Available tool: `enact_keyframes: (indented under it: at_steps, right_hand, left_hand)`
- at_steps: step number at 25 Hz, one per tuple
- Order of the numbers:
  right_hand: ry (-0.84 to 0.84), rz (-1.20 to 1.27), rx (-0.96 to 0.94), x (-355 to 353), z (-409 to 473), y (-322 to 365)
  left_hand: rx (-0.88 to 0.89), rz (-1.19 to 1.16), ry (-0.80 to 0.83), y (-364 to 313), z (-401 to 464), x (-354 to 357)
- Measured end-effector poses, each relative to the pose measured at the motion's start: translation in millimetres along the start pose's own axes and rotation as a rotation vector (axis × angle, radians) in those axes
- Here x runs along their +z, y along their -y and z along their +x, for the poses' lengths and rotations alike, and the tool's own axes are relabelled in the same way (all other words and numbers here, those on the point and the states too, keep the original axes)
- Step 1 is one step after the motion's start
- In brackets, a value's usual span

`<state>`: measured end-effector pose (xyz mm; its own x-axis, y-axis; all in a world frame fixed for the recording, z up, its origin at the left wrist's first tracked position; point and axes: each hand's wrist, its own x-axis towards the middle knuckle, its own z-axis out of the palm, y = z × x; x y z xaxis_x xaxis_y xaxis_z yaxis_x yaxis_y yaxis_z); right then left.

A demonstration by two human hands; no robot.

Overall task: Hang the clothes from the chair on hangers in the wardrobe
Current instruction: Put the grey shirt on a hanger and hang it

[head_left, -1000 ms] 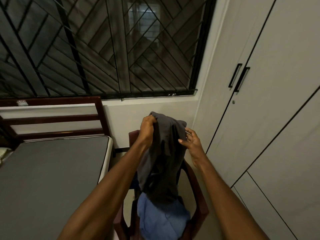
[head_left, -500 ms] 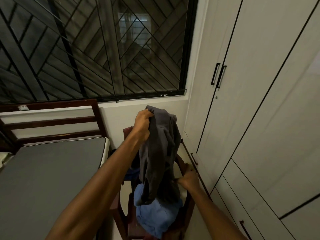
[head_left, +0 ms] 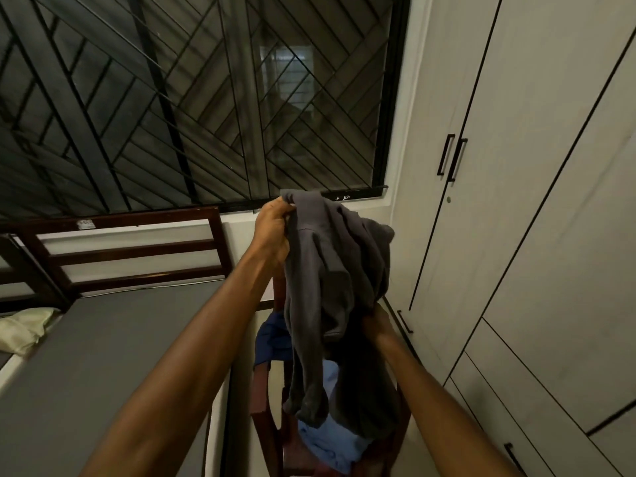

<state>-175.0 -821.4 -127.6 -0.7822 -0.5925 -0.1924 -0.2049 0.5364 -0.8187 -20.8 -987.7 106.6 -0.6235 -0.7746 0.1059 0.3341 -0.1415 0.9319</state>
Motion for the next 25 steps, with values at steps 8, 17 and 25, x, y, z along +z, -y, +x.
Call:
enact_keyframes:
  at_steps: [8, 17, 25]
  right_hand:
    - [-0.065, 0.27, -0.056, -65, -65, 57]
    - [-0.15, 0.551, 0.256, -76, -105, 130]
    - [-0.068, 0.5, 0.364, -50, -121, 138]
  left_hand:
    - [-0.269, 0.206, -0.138, 70, 9, -98]
    - [-0.454, 0.849, 0.023, 119, -37, -122]
    - [0.181, 0.758, 0.814, 142, -137, -97]
